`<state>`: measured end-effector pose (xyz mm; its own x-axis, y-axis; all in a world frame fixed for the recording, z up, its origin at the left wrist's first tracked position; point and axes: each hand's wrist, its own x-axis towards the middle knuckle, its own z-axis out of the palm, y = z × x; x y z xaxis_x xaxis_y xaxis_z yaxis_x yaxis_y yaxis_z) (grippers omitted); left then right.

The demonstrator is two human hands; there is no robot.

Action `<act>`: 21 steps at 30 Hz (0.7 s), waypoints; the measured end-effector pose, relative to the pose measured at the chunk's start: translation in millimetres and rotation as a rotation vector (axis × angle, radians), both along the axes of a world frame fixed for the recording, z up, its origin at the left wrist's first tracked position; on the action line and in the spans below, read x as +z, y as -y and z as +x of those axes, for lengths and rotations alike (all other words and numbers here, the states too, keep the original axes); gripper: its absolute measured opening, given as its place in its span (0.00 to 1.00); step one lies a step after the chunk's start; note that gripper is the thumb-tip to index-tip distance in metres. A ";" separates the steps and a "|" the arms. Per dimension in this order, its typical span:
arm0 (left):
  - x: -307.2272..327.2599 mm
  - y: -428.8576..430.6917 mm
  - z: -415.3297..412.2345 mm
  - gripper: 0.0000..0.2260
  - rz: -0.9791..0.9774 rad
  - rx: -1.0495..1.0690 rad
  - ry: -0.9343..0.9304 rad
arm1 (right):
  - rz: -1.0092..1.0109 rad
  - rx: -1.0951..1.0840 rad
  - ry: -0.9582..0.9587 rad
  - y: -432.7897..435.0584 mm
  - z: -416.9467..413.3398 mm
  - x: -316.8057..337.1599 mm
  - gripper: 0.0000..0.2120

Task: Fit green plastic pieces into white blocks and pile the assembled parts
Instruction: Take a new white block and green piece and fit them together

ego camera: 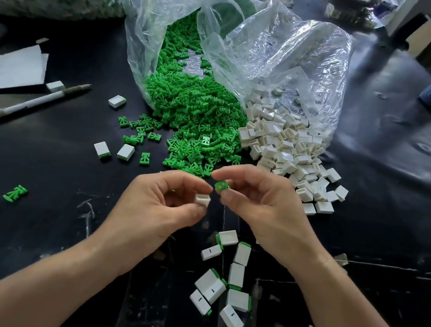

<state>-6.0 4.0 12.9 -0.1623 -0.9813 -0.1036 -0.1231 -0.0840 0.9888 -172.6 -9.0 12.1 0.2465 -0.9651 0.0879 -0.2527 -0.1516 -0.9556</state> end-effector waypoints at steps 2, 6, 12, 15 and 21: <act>-0.1 0.3 0.2 0.10 0.009 0.004 -0.009 | 0.015 -0.008 0.053 0.4 0.8 -0.1 0.13; 0.6 0.6 -0.7 0.07 0.017 -0.002 -0.024 | -0.035 -0.044 0.085 1.0 -0.4 0.3 0.11; 2.3 -1.0 -3.8 0.08 0.042 -0.011 -0.083 | -0.034 -0.019 0.098 -1.0 0.3 0.9 0.11; 3.2 -1.5 -4.7 0.04 0.045 -0.027 -0.083 | -0.048 -0.002 0.004 -1.9 2.5 -0.8 0.12; 3.2 -1.3 -5.2 0.04 0.036 -0.006 -0.055 | -0.054 -0.015 -0.057 -2.4 3.0 -2.2 0.12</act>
